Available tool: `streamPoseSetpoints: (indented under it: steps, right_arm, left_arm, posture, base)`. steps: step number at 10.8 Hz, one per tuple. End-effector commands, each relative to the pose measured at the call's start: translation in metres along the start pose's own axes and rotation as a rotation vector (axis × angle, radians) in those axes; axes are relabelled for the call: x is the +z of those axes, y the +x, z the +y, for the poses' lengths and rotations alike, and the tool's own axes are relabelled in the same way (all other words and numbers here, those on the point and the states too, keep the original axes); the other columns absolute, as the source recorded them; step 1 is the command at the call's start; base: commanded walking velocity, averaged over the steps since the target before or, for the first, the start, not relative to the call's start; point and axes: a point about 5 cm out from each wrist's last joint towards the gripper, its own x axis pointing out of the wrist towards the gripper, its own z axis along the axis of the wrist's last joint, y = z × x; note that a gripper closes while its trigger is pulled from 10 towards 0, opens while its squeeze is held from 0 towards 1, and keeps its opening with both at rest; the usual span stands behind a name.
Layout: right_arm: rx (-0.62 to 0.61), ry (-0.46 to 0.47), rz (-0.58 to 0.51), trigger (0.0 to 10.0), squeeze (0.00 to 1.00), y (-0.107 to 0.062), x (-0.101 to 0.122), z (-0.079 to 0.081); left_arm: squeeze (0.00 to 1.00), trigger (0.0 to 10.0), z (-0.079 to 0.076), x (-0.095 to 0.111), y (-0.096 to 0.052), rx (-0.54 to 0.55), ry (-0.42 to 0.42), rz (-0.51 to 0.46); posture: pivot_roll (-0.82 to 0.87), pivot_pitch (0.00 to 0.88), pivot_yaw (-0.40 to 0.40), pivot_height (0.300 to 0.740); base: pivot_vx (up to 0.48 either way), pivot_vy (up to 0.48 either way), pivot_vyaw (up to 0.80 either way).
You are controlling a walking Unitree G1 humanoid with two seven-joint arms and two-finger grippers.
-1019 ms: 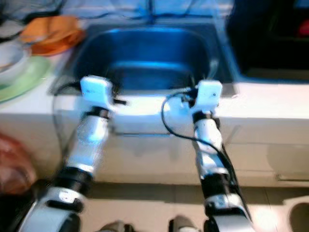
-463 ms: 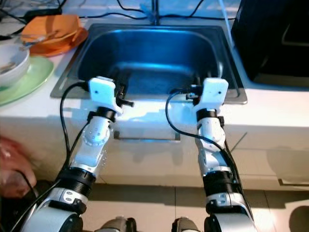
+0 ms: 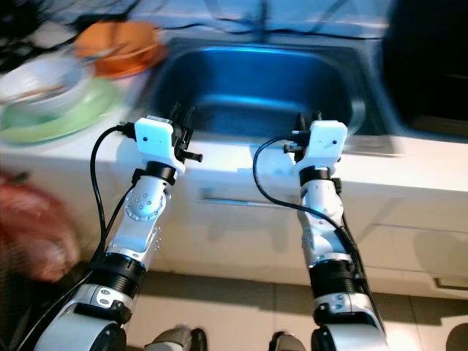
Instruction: Kitchen organization
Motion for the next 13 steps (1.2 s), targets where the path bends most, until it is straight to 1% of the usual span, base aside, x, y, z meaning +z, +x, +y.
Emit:
streamPoseSetpoints:
  steps: [1, 4, 5, 7, 10, 13]
  right_arm:
    - [-0.001, 0.002, 0.021, 10.0, 0.00, -0.0023, -0.0037, -0.0007]
    - [-0.003, 0.004, 0.027, 10.0, 0.00, -0.0027, -0.0048, -0.0008]
    - [-0.005, 0.004, 0.029, 10.0, 0.00, -0.0029, -0.0053, -0.0009]
    - [-0.006, 0.004, 0.030, 10.0, 0.00, -0.0032, -0.0054, -0.0012]
    - [-0.006, 0.004, 0.033, 10.0, 0.00, -0.0029, -0.0056, -0.0011]
    - [-0.024, -0.008, 0.019, 10.0, 0.00, -0.0021, -0.0034, -0.0051]
  left_arm:
    - [0.00, 10.0, 0.0009, -0.0027, -0.0021, 0.000, -0.005, 0.017]
    - [0.00, 10.0, 0.0007, -0.0035, -0.0022, -0.002, -0.001, 0.023]
    - [0.00, 10.0, -0.0008, -0.0041, -0.0023, -0.014, 0.012, 0.024]
    - [0.00, 10.0, -0.0028, -0.0041, -0.0027, -0.022, 0.003, 0.025]
    - [0.00, 10.0, -0.0018, -0.0045, -0.0024, -0.017, 0.000, 0.031]
    - [0.00, 10.0, -0.0030, -0.0040, -0.0027, -0.021, -0.008, 0.029]
  posture:
    - [-0.02, 0.146, 0.026, 0.740]
    - [-0.02, 0.147, 0.026, 0.740]
    - [-0.02, 0.147, 0.026, 0.740]
    - [-0.02, 0.151, 0.027, 0.740]
    - [-0.02, 0.152, 0.027, 0.740]
    - [-0.02, 0.152, 0.024, 0.740]
  base:
    - [0.000, 0.480, 0.00]
    - [0.000, 0.480, 0.00]
    - [0.000, 0.000, 0.00]
    - [0.000, 0.000, 0.00]
    - [0.000, 0.000, 0.00]
    - [0.000, 0.000, 0.00]
